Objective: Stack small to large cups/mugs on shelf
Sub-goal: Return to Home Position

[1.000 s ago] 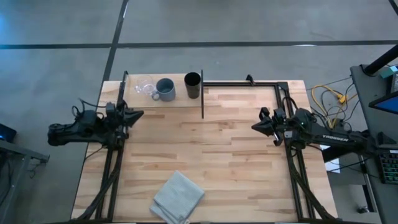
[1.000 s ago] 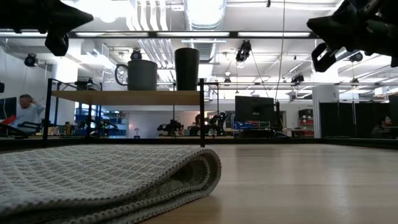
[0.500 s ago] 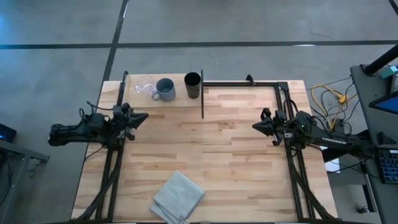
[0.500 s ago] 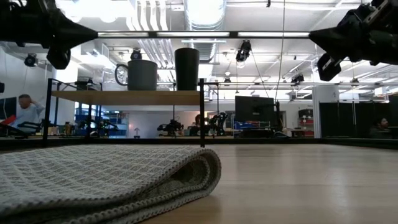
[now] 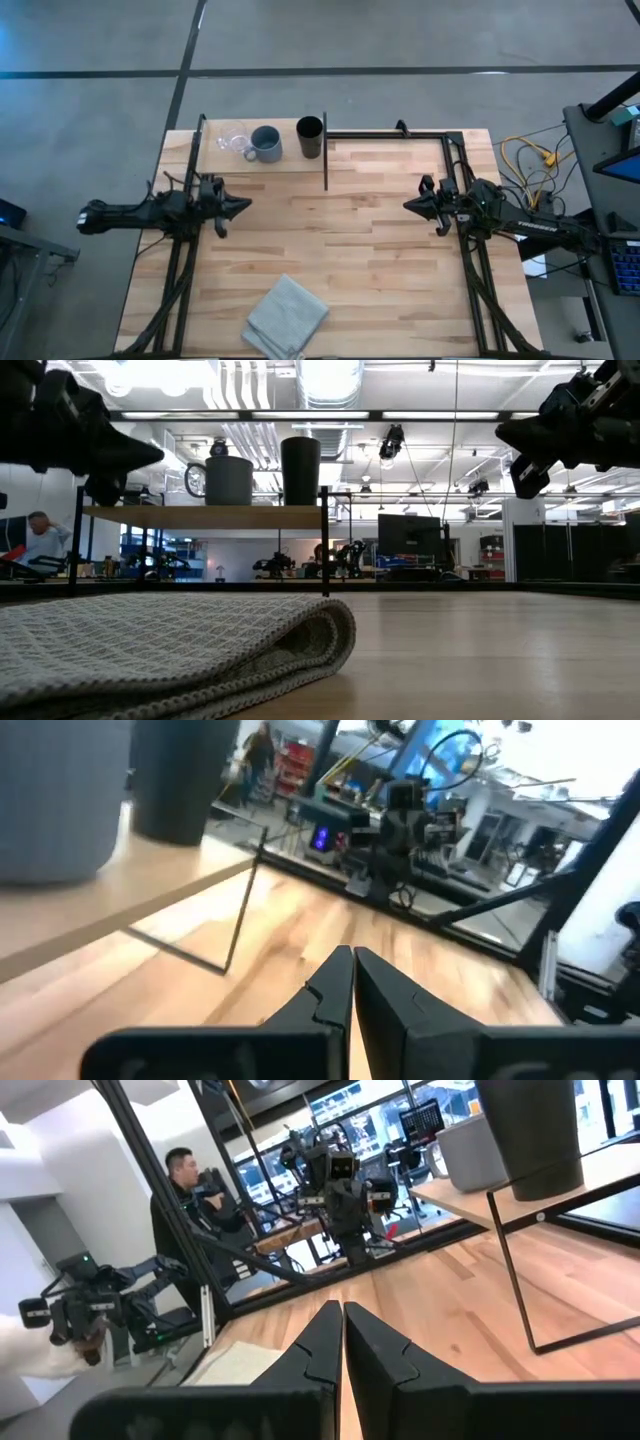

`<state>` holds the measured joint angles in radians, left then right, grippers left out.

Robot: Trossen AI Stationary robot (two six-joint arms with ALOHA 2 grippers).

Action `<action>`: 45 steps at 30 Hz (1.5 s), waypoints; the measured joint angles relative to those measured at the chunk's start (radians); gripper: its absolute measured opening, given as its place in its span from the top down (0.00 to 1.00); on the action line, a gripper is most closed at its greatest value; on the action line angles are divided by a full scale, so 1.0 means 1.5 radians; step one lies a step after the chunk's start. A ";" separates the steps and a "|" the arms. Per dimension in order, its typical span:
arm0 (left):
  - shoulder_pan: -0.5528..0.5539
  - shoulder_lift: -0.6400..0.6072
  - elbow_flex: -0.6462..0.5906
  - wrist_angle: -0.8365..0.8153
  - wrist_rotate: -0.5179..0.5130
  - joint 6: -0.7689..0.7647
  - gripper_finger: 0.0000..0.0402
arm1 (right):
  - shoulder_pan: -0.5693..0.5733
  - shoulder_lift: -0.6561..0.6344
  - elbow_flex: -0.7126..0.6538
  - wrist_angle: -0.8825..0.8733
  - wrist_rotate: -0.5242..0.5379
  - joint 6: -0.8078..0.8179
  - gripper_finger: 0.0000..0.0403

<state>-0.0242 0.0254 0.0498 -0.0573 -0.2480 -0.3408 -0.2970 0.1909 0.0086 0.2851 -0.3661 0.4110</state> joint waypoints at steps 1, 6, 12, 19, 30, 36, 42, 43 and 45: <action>0.000 0.000 -0.005 0.010 0.005 -0.001 1.00 | 0.000 0.000 0.000 0.000 -0.002 0.000 0.98; 0.000 0.006 -0.007 0.013 0.013 0.009 1.00 | 0.000 0.000 0.000 -0.005 -0.045 0.000 0.98; 0.000 0.014 -0.007 0.010 0.020 0.004 1.00 | 0.000 0.002 0.001 -0.049 -0.052 0.073 0.98; 0.000 0.022 -0.009 0.024 0.020 0.006 1.00 | 0.000 0.000 0.000 -0.044 -0.059 0.058 0.98; 0.000 0.021 -0.009 0.029 0.019 0.005 1.00 | 0.000 0.001 0.001 -0.036 -0.070 0.053 0.98; 0.000 0.022 -0.009 0.031 0.018 0.005 1.00 | 0.000 0.001 0.001 -0.052 -0.070 0.504 0.98; 0.000 0.022 -0.009 0.031 0.018 0.005 1.00 | 0.000 0.001 0.001 -0.054 -0.071 1.243 0.98; 0.000 0.022 -0.009 0.031 0.018 0.005 1.00 | 0.000 0.001 0.001 -0.056 -0.071 1.318 0.98; 0.000 0.022 -0.009 0.032 0.018 0.005 1.00 | 0.000 0.001 0.001 -0.064 -0.071 1.423 0.98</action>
<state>-0.0238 0.0582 0.0357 -0.0097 -0.2207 -0.3332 -0.2966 0.1928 0.0093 0.1897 -0.4721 2.5450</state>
